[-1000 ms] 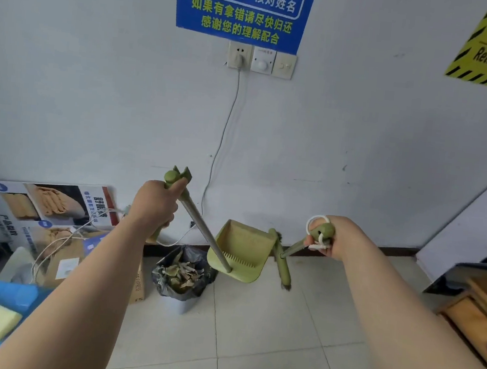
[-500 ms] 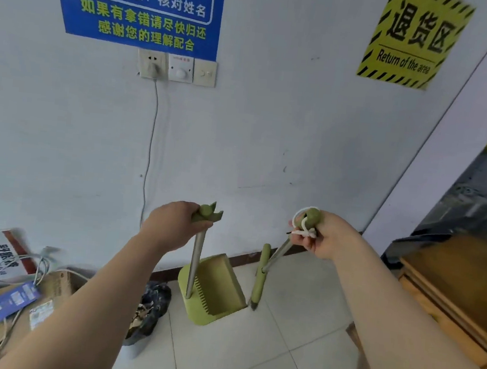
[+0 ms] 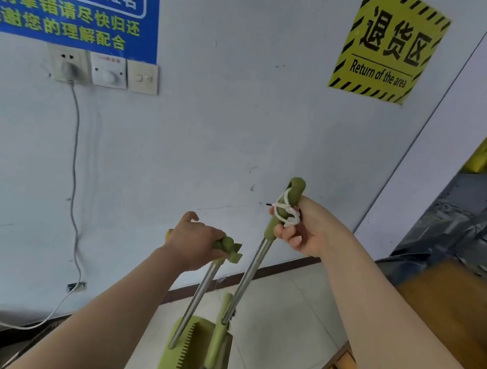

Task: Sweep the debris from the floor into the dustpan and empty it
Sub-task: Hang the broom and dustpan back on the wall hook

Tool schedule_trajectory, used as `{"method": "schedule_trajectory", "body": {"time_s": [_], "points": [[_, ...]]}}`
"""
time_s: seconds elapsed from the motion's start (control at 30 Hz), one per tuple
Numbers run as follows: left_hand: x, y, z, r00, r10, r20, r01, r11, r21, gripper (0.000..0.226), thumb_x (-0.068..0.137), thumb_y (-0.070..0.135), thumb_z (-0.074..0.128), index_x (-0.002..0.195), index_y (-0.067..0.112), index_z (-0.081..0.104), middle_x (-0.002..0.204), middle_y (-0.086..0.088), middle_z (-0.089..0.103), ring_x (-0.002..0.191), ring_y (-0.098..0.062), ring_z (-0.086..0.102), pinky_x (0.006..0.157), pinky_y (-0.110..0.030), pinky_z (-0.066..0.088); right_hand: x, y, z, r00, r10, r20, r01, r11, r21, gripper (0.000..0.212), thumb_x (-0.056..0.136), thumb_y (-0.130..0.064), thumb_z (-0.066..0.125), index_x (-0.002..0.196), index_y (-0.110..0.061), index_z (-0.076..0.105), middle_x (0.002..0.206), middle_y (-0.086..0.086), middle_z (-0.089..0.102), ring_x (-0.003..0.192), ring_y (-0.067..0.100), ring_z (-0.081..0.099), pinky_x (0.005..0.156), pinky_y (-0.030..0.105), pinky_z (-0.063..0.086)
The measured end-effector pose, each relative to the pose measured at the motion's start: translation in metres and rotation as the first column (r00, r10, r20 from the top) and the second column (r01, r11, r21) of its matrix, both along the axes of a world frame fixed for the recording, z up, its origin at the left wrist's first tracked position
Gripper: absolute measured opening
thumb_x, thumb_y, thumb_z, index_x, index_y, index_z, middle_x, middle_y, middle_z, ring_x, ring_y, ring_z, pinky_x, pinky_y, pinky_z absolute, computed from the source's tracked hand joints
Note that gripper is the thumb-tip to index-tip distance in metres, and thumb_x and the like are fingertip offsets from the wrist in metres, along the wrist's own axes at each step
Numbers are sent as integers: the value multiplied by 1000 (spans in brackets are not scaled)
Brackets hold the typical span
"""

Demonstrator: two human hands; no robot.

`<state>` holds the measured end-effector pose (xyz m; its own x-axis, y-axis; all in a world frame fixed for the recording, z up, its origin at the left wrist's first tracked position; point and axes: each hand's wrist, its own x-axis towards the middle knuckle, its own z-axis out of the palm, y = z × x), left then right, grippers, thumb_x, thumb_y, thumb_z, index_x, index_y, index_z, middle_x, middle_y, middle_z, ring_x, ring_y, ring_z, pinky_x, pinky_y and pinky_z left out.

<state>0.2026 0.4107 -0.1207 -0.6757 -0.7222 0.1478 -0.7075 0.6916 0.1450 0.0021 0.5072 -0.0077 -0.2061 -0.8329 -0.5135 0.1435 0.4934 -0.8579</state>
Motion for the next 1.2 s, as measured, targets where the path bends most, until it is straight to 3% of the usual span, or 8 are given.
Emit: {"method": "schedule_trajectory", "body": {"time_s": [0.3,0.37,0.5,0.63,0.8,0.93,1.07,1.2], "points": [[-77,-46,5,989,20,146,-11,998,-61,35,95,47,34,105,24,59,89,8,67,90,-20,62,117,-53,6,-40,-62,1,994,-21,105,24,999,-34,45,77,-59,63,83,-14,62,54,6,53,33,7,38,27,14,29],[-93,-56,0,985,72,155,-57,993,-102,48,88,60,32,105,23,57,87,8,64,91,-22,62,114,-59,4,-47,-76,1,989,-49,138,55,998,-43,51,76,-63,64,87,-14,63,54,6,53,33,7,38,27,14,30],[-126,-79,-6,963,259,75,-250,962,-112,93,46,100,23,90,24,52,72,10,54,90,-21,59,108,-58,2,-54,-110,0,979,-99,178,114,990,-80,54,75,-65,65,86,-12,64,54,5,52,33,6,40,27,14,31],[-148,-122,-7,949,313,-36,-314,938,-149,82,48,97,27,77,23,49,54,11,29,76,-21,53,105,-53,13,-60,-146,7,963,-157,218,186,976,-115,46,76,-57,67,86,-12,66,54,4,51,34,6,43,28,14,31],[-174,-176,1,953,259,-158,-279,953,-119,56,55,78,41,67,25,49,51,15,32,67,-20,44,98,-47,20,-73,-195,23,935,-199,293,253,954,-160,30,83,-40,63,84,-9,64,51,2,49,33,6,42,27,14,29],[-191,-219,10,970,195,-147,-214,969,-124,46,58,68,44,71,23,48,54,13,36,71,-21,46,99,-47,19,-84,-232,30,908,-194,370,287,934,-214,22,84,-12,39,92,-4,58,54,7,52,37,10,46,29,15,31],[-204,-261,17,985,129,-117,-147,976,-162,60,58,79,39,75,22,48,58,14,40,84,-22,60,101,-51,16,-96,-262,34,930,-161,329,263,919,-294,29,80,-6,39,101,0,57,64,15,60,47,17,58,35,17,42],[-219,-292,14,994,99,-38,-104,978,-178,76,50,91,36,82,24,48,69,12,50,90,-21,59,103,-53,14,-107,-286,28,942,-195,274,285,896,-342,11,83,-10,62,92,-4,59,65,13,62,46,14,59,35,16,42]]}}
